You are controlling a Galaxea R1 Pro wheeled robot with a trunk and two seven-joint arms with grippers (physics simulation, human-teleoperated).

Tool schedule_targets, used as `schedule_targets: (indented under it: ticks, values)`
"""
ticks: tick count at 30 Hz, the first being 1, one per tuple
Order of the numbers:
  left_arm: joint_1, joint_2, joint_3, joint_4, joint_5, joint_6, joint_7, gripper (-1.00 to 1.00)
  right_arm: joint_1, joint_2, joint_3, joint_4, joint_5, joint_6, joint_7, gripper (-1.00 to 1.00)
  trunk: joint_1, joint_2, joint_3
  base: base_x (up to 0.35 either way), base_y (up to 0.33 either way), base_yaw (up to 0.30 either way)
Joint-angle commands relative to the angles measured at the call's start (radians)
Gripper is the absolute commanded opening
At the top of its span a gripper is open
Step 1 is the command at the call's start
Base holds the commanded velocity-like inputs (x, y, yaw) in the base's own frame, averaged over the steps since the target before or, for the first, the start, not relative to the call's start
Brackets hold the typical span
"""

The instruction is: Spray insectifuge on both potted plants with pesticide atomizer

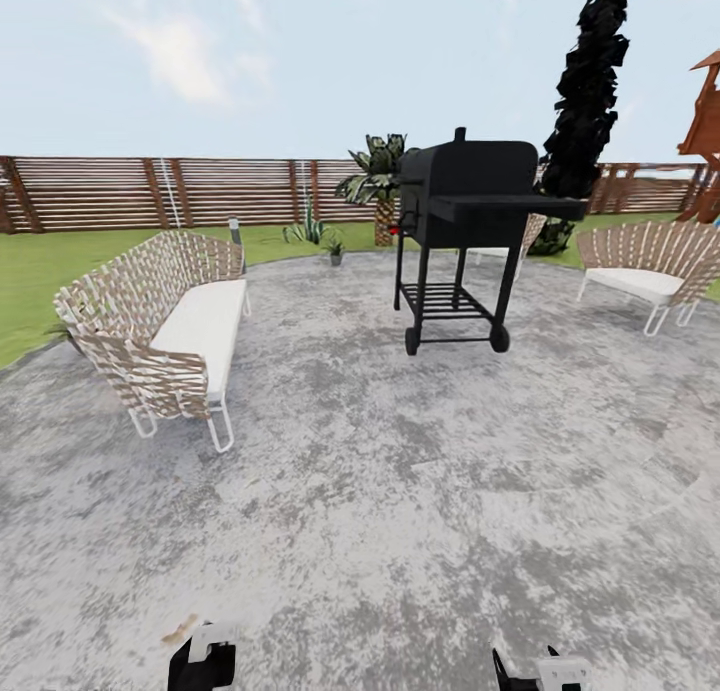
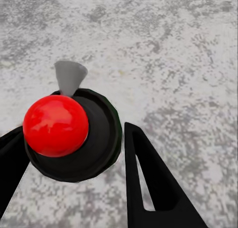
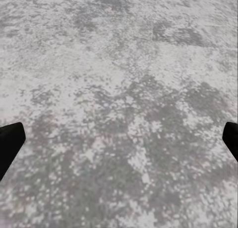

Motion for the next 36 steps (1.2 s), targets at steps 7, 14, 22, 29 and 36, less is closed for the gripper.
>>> schedule_targets:
  ticks: [7, 14, 22, 29, 36]
  values:
    - [-0.001, 0.0, 0.002, 0.001, 0.002, -0.004, 0.0, -1.0, 0.0, 0.0, 0.0, 0.0, 0.001, -0.003, 0.0, 1.0, 0.0, 0.0, 0.006, 0.157, -0.055, 0.228]
    - [-0.001, 0.0, 0.002, 0.001, 0.002, -0.004, 0.0, -1.0, 0.0, 0.0, 0.0, -0.001, 0.0, -0.003, 0.0, 1.0, 0.0, 0.0, 0.012, 0.214, -0.19, 0.193]
    - [-0.001, -0.001, 0.002, 0.001, 0.002, -0.004, 0.0, -1.0, 0.0, 0.0, 0.0, -0.001, 0.001, -0.003, 0.0, 1.0, 0.0, 0.0, 0.012, 0.217, -0.219, 0.018]
    - [-0.001, -0.002, 0.002, 0.001, 0.002, -0.004, 0.0, -1.0, 0.0, 0.0, 0.0, -0.001, 0.0, -0.003, 0.0, 1.0, 0.0, 0.0, 0.012, 0.216, -0.223, 0.0]
    - [-0.001, -0.002, 0.004, 0.001, 0.003, -0.003, 0.0, -1.0, 0.0, 0.0, 0.0, -0.002, -0.001, -0.003, -0.001, 1.0, 0.0, 0.0, 0.012, 0.22, -0.223, 0.021]
